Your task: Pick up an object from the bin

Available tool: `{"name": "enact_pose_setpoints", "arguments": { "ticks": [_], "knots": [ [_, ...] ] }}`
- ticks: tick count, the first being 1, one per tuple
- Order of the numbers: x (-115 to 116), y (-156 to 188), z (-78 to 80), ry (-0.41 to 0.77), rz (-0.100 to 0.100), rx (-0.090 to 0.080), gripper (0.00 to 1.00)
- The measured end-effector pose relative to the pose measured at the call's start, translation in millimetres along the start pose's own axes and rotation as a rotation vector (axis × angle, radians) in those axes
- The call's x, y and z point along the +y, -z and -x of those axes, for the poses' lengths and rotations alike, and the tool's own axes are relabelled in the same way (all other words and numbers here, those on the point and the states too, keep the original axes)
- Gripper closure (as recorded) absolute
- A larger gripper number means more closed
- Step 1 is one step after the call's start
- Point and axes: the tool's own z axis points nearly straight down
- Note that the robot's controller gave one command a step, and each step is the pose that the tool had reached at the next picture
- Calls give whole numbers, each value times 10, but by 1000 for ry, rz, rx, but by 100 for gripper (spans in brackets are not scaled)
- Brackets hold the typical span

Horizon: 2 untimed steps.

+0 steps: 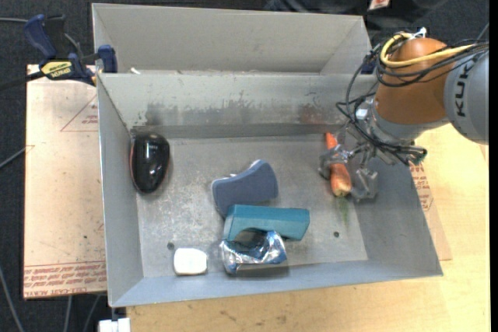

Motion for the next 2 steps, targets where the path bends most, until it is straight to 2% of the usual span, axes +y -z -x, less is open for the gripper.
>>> {"name": "enact_pose_setpoints", "arguments": {
  "ticks": [2],
  "knots": [
    [16, 44, 0, 0, 3, 1, 100]
  ]
}}
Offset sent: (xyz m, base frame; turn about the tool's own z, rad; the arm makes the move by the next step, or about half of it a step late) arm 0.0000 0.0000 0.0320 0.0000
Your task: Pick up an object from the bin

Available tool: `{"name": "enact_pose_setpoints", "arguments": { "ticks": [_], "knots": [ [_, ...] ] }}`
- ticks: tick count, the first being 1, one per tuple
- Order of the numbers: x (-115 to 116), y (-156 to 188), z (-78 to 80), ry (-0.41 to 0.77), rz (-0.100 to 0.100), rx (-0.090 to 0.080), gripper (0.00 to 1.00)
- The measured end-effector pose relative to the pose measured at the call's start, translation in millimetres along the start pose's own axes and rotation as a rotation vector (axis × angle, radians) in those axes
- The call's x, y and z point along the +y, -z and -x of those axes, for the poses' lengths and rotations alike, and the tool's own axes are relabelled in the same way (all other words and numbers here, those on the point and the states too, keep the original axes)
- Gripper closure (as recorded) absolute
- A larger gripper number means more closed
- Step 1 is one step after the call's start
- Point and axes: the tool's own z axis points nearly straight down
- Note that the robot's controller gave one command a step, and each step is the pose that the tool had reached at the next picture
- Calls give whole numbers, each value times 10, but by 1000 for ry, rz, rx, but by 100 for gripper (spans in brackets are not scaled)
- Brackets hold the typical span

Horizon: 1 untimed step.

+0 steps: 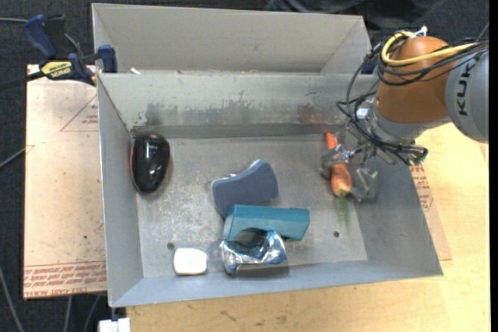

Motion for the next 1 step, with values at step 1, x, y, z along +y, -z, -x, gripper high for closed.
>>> {"name": "enact_pose_setpoints", "arguments": {
  "ticks": [1],
  "knots": [
    [1, 88, 7, 1, -3, -3, 100]
  ]
}}
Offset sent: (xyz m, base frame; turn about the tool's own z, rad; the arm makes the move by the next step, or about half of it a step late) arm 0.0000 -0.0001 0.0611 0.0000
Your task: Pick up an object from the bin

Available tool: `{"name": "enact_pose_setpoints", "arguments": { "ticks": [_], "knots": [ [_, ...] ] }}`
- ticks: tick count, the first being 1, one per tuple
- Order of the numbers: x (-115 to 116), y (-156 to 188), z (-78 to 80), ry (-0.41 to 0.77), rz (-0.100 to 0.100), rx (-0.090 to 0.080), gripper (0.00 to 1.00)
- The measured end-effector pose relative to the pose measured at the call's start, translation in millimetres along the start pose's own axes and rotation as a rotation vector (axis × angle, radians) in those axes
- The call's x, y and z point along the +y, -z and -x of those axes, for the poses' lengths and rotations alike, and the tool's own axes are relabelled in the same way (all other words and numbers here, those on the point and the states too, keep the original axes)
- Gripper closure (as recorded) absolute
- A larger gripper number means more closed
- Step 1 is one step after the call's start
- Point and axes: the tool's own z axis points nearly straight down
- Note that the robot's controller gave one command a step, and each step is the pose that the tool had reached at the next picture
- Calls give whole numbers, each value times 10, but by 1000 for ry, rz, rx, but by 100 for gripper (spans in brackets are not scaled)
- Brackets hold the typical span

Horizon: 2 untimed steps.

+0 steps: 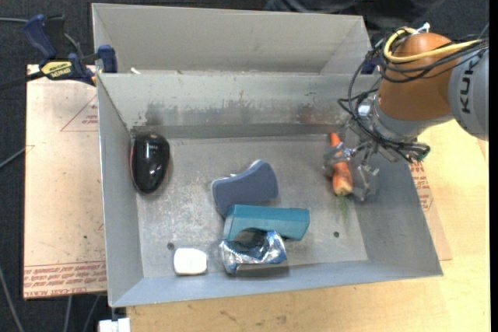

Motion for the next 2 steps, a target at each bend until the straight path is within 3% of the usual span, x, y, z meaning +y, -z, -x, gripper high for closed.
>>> {"name": "enact_pose_setpoints", "arguments": {
  "ticks": [2],
  "knots": [
    [-1, 291, -6, -2, -1, 1, 100]
  ]
}}
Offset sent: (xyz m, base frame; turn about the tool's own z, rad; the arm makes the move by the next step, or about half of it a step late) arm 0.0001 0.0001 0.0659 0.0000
